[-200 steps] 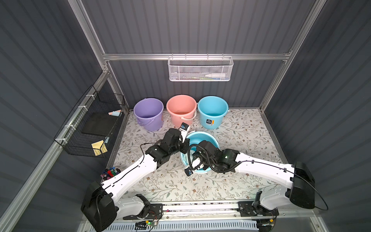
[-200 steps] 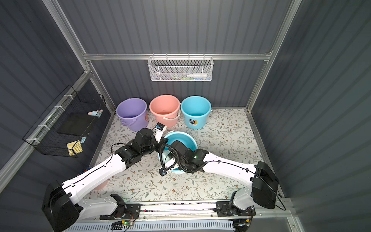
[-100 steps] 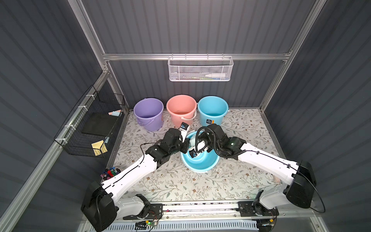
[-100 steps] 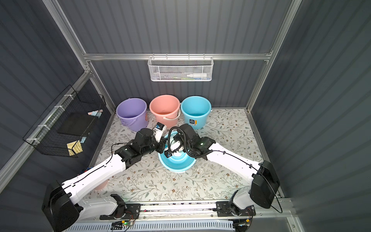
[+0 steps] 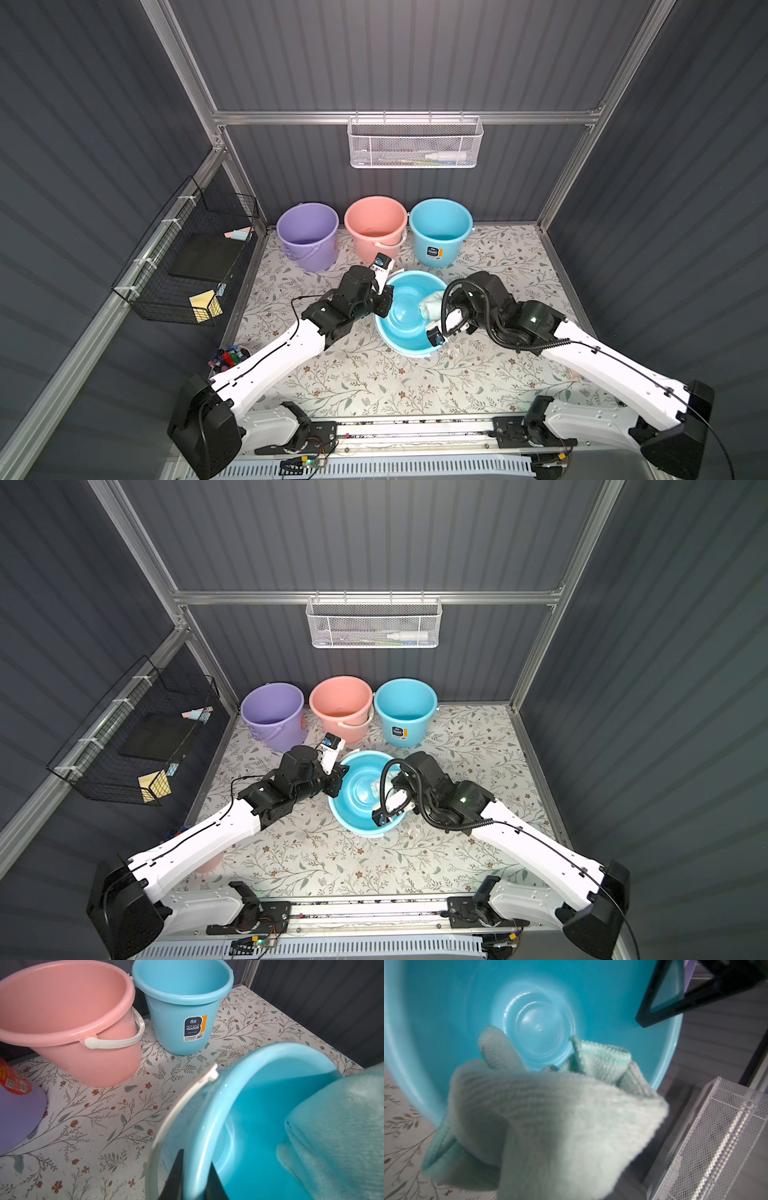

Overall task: Wipe the inside of the bucket with a cloth
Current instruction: Wipe the dirt from the inside of the bucket.

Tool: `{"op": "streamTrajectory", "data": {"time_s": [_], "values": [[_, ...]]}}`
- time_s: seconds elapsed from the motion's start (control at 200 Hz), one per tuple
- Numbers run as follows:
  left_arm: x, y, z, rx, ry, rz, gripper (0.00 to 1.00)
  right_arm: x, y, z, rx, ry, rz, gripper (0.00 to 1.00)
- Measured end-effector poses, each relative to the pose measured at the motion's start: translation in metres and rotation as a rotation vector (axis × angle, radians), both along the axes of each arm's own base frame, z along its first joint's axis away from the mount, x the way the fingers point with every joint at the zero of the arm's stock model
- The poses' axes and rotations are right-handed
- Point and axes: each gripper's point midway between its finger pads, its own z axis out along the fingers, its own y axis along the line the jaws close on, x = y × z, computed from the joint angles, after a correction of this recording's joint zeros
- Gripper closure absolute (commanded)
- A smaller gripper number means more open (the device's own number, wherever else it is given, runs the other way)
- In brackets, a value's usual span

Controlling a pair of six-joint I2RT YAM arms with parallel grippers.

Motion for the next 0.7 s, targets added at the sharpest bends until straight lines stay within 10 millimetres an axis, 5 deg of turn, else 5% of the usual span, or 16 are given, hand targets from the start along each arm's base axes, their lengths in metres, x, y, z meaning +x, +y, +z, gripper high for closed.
{"op": "streamTrajectory", "data": {"time_s": [0.175, 0.41, 0.7], "values": [[-0.001, 0.001, -0.002, 0.005, 0.006, 0.0, 1.0, -0.036, -0.006, -0.024, -0.024, 0.125, 0.058, 1.0], [-0.001, 0.001, -0.002, 0.006, 0.007, 0.0, 1.0, -0.077, 0.025, -0.035, 0.078, 0.332, 0.158, 1.0], [-0.001, 0.002, -0.003, 0.011, 0.007, 0.003, 1.0, -0.072, 0.089, -0.049, 0.178, 0.442, 0.188, 1.0]]}}
